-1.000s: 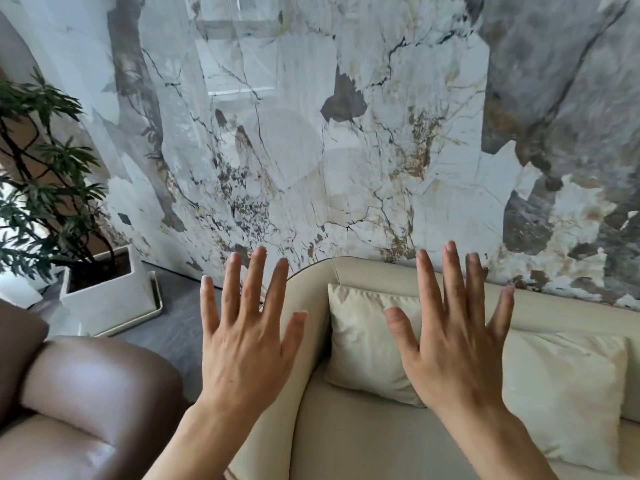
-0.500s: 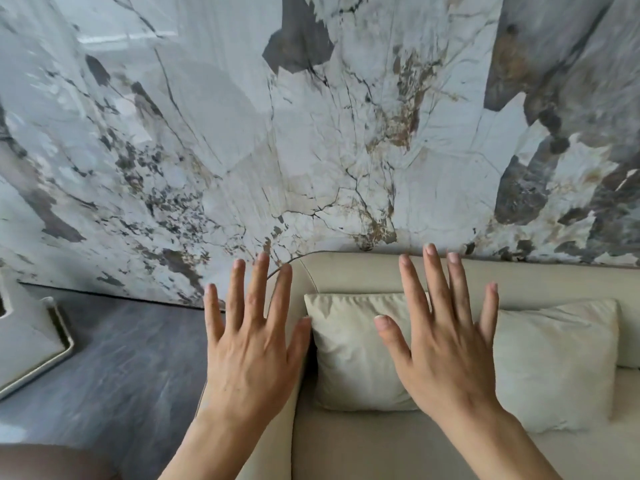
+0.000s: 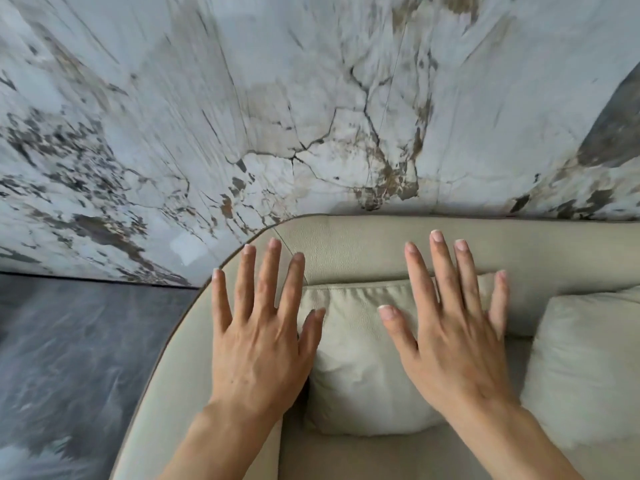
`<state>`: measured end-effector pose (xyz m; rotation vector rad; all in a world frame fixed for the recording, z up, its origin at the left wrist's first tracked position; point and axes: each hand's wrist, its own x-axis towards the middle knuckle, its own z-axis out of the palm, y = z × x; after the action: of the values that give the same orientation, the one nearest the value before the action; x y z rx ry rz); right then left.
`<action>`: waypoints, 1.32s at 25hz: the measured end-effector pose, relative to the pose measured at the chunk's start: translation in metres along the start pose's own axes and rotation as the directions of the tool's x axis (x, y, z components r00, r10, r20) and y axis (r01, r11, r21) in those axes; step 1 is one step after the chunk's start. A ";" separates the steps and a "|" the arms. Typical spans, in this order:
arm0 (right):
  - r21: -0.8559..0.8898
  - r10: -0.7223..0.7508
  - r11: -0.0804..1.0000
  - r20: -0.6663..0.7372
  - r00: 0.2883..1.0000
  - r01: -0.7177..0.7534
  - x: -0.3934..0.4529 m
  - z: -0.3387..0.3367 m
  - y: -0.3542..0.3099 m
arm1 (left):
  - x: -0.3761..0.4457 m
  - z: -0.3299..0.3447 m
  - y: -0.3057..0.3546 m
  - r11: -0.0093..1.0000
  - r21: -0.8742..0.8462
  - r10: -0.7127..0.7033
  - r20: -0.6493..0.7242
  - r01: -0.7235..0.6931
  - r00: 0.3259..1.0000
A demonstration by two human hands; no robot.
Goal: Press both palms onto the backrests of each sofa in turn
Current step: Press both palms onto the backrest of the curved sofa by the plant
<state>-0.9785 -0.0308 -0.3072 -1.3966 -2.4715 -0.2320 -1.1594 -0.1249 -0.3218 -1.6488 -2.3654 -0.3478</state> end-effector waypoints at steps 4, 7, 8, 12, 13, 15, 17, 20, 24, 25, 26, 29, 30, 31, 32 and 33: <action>0.000 0.018 1.000 0.033 0.999 -0.018 0.022 0.095 0.023 | 0.031 0.096 0.010 1.000 0.018 0.020 0.040 -0.021 0.999; 0.013 0.040 0.999 0.049 0.998 -0.041 0.038 0.151 0.033 | 0.054 0.152 0.015 0.999 0.030 0.029 0.062 -0.031 0.998; 0.012 0.046 0.999 0.060 0.997 -0.046 0.044 0.169 0.036 | 0.062 0.170 0.016 0.999 0.035 0.026 0.076 -0.029 0.997; 0.009 0.074 0.997 0.087 0.993 -0.075 0.069 0.225 0.043 | 0.086 0.220 0.012 0.995 0.100 -0.001 0.078 -0.007 0.997; 0.008 0.074 0.997 0.085 0.994 -0.075 0.072 0.236 0.043 | 0.088 0.228 0.011 0.993 0.120 -0.001 0.062 -0.006 0.998; 0.000 0.067 0.998 0.051 0.996 -0.067 0.074 0.247 0.043 | 0.089 0.235 0.009 0.990 0.142 0.006 0.010 -0.007 1.000; 0.006 0.064 0.998 0.026 0.998 -0.064 0.076 0.255 0.043 | 0.091 0.240 0.008 0.989 0.150 0.011 -0.016 -0.008 1.000; 0.018 0.067 0.998 0.008 0.998 -0.067 0.085 0.261 0.043 | 0.101 0.244 0.006 0.988 0.153 0.017 -0.037 -0.011 0.999; 0.037 0.091 0.995 -0.009 0.996 -0.091 0.106 0.271 0.041 | 0.125 0.252 0.000 0.988 0.154 0.027 -0.051 -0.019 0.998; 0.041 0.096 0.995 -0.014 0.995 -0.095 0.112 0.274 0.041 | 0.133 0.255 -0.001 0.988 0.153 0.029 -0.050 -0.021 0.998; 0.043 0.102 0.994 -0.017 0.995 -0.101 0.118 0.276 0.041 | 0.140 0.257 -0.002 0.988 0.151 0.029 -0.046 -0.022 0.998; 0.039 0.119 0.992 -0.036 0.992 -0.118 0.133 0.285 0.040 | 0.157 0.263 -0.005 0.989 0.148 0.036 -0.042 -0.030 0.998; 0.040 0.122 0.992 -0.044 0.992 -0.121 0.135 0.287 0.039 | 0.159 0.264 -0.007 0.988 0.148 0.041 -0.043 -0.034 0.998; 0.042 0.123 0.992 -0.052 0.991 -0.121 0.137 0.289 0.039 | 0.161 0.264 -0.007 0.988 0.148 0.045 -0.046 -0.038 0.998; 0.041 0.122 0.992 -0.060 0.991 -0.120 0.137 0.291 0.039 | 0.161 0.265 -0.007 0.988 0.150 0.050 -0.050 -0.042 0.997; 0.040 0.120 0.992 -0.061 0.991 -0.117 0.137 0.292 0.040 | 0.162 0.266 -0.007 0.987 0.155 0.054 -0.051 -0.045 0.997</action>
<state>-1.0612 0.1828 -0.5384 -1.4917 -2.3212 -0.2016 -1.2355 0.1026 -0.5208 -1.6025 -2.2458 -0.1936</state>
